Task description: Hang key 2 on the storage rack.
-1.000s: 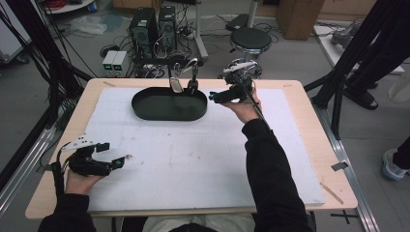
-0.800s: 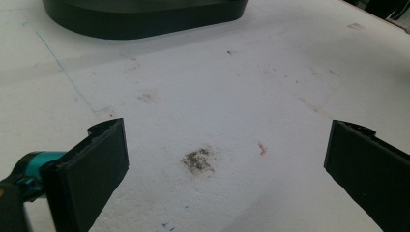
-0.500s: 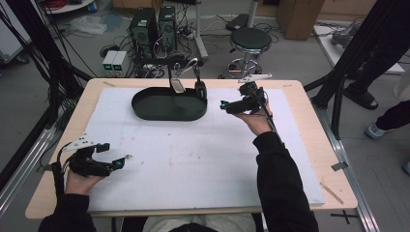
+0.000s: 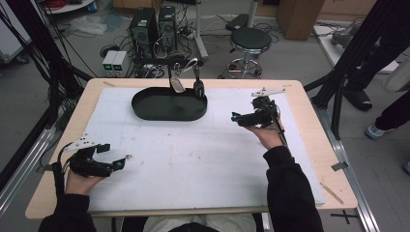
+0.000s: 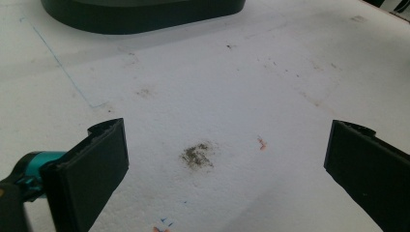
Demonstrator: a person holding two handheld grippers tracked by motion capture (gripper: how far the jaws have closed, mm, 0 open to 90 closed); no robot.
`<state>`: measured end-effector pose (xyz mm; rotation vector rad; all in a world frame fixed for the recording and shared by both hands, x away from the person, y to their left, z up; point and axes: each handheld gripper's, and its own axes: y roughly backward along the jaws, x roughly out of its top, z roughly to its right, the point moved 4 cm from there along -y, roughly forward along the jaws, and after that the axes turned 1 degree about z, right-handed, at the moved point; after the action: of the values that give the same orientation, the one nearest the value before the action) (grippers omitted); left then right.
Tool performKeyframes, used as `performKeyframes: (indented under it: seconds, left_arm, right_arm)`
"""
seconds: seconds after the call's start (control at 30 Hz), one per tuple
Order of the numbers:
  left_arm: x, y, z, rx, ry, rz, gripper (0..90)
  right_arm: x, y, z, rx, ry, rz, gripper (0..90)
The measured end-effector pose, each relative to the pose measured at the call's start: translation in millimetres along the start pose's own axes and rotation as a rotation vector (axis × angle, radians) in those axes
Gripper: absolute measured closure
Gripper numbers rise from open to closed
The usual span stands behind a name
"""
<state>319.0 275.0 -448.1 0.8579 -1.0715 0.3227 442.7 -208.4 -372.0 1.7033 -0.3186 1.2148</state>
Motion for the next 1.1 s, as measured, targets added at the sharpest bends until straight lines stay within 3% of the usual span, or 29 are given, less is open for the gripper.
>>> performKeyframes:
  seconds: [0.2, 0.53, 0.87, 1.1]
  left_arm:
    - [-0.2, -0.3, 0.1, 0.000, 0.003, -0.002, 2.3]
    - [-1.8, -0.6, 2.4, 0.001, -0.002, -0.021, 2.4]
    - [-3.6, 1.1, 3.8, 0.011, 0.003, -0.030, 2.3]
    - [-5.9, 1.8, 4.9, 0.010, 0.001, -0.042, 2.3]
  right_arm:
    - [-17.2, 8.0, 0.4, -0.006, 0.003, -0.013, 1.1]
    - [-49.0, 20.2, 12.6, -0.018, -0.037, 0.002, 1.1]
    - [-80.6, 41.4, 15.9, 0.022, -0.083, 0.037, 1.1]
    - [-101.9, 50.8, 17.8, 0.021, -0.070, -0.001, 1.1]
